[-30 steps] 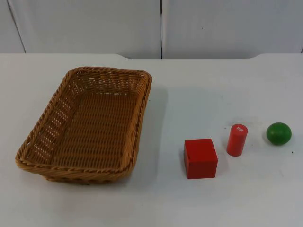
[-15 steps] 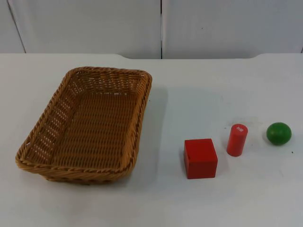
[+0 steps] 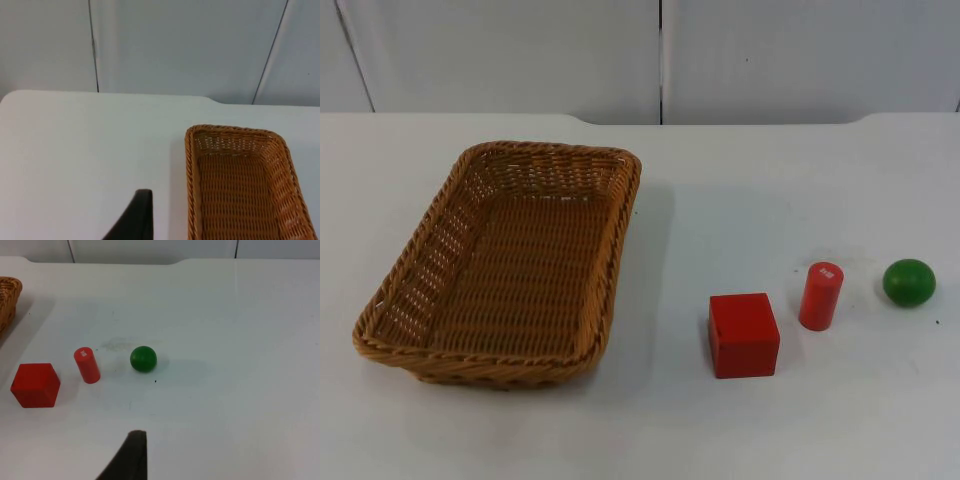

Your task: Pick up the basket with the left hand and place the object to the left of the red cylinder into the basket with the right hand.

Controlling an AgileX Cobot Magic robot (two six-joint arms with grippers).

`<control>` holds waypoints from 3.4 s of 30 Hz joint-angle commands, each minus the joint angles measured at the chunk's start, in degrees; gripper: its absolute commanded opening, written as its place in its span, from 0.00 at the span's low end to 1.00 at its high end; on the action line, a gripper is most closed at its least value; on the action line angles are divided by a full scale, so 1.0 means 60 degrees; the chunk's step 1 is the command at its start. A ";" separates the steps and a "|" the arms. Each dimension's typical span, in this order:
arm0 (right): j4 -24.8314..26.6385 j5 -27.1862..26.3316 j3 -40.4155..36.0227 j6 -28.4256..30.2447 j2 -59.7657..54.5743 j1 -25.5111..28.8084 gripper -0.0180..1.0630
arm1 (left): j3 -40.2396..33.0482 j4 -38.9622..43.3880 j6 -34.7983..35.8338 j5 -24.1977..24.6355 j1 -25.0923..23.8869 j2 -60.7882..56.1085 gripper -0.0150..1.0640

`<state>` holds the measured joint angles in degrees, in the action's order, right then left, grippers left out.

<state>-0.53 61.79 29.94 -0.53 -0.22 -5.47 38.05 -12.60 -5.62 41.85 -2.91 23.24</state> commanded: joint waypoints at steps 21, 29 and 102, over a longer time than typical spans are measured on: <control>0.0089 0.0011 -0.0062 -0.0007 0.0036 0.0014 0.99 | 0.0114 -0.1247 -0.1514 -0.0808 0.0049 0.1706 0.99; 0.0089 0.0011 -0.0062 -0.0007 0.0036 0.0014 0.99 | 0.0114 -0.3521 -0.3657 -0.0892 0.0049 0.2920 0.99; 0.0089 0.0011 -0.0062 0.0010 0.0036 0.0014 0.99 | 0.5635 -0.2639 -0.4020 -0.0881 0.0582 1.4492 0.99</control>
<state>0.00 61.79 29.94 -0.41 -0.22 -5.47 70.72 -29.44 -30.77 34.66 0.31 108.66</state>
